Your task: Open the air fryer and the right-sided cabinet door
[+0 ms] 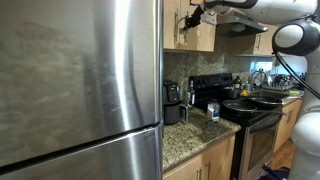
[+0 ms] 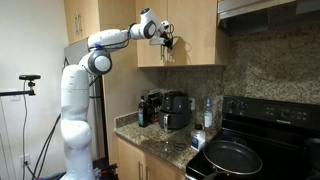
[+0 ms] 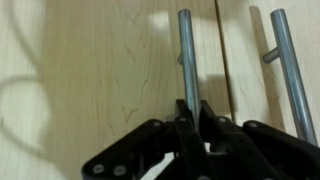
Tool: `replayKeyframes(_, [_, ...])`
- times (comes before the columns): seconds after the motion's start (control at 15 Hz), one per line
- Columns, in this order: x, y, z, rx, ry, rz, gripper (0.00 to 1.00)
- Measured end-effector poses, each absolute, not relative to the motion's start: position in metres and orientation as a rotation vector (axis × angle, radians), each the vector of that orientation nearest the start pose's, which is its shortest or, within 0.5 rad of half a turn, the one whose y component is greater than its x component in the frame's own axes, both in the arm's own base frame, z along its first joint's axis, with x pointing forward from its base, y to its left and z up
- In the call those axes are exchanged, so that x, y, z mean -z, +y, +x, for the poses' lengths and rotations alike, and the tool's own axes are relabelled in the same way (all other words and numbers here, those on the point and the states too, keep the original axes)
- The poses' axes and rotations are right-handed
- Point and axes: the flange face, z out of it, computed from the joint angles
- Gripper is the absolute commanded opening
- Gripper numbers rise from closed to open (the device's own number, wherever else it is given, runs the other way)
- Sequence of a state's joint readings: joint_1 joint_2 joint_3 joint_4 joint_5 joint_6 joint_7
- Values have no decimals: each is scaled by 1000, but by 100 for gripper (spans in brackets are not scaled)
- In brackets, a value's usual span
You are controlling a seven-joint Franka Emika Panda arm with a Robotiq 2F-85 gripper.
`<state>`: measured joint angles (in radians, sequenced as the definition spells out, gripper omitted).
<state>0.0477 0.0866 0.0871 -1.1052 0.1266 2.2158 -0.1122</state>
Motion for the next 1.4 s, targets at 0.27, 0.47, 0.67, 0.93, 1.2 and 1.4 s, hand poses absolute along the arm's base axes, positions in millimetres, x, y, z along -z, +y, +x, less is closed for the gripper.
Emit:
replayKeyframes(0.27, [-873,96,559,1622,-321,-2687,1])
replayKeyframes(0.47, [-867,107,553,1721,-208,-2705,1])
replayKeyframes(0.67, [-865,116,540,1774,-63,-2721,1])
replayKeyframes(0.93, [-866,117,497,1779,169,-2767,1])
replayKeyframes(1.2, [-872,111,444,1784,409,-2783,1])
replayKeyframes(1.4, [-880,98,396,1780,580,-2783,1])
